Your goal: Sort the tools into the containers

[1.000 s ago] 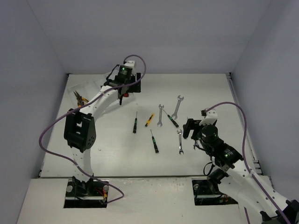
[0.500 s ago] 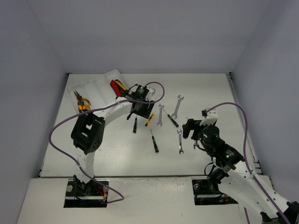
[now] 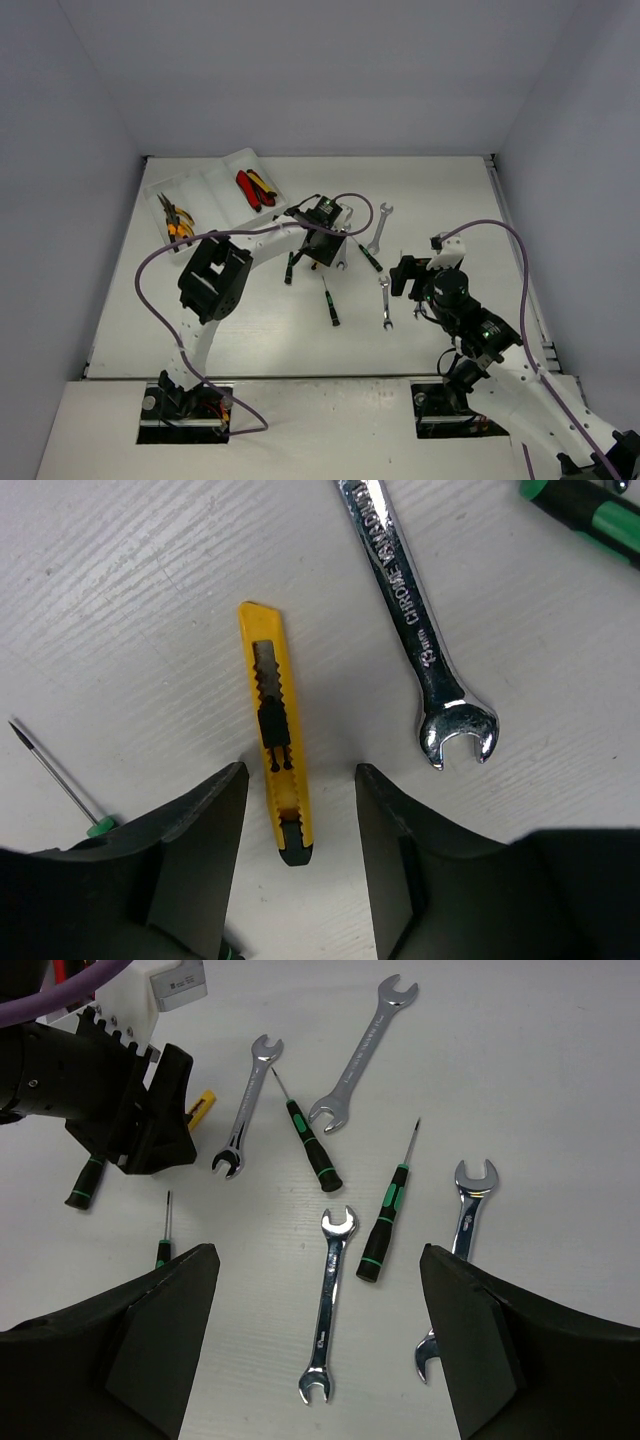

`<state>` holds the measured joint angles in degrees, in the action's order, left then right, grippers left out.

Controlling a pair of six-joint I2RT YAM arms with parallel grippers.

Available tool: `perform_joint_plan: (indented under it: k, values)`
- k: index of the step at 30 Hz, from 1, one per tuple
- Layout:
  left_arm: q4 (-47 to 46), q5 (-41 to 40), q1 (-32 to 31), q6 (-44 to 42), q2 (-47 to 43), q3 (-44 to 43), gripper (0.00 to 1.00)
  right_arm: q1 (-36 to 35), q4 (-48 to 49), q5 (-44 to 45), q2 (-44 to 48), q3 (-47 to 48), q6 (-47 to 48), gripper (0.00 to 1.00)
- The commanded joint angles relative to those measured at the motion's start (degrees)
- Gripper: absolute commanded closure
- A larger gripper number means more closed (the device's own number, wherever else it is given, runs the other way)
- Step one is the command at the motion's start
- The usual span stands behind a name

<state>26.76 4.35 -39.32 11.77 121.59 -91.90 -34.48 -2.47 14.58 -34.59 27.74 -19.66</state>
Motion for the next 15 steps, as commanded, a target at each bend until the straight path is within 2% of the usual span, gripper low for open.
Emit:
perform_joint_plan:
  k: [1, 9, 15]
  values:
    - [0.75, -1.0, 0.09, 1.26, 1.25, -1.81, 0.62, 0.15, 2.82, 0.33, 0.22, 0.3, -0.79, 0.21]
    - [0.75, -3.82, 0.12, 2.0, 0.28, -2.79, 0.98, 0.2, 2.82, 0.77, 0.31, 0.15, -0.82, 0.21]
    - [0.83, -9.22, 1.42, 2.88, -4.98, -3.71, 1.0, 0.2, 2.82, 0.8, 0.57, 0.21, -0.82, 0.21]
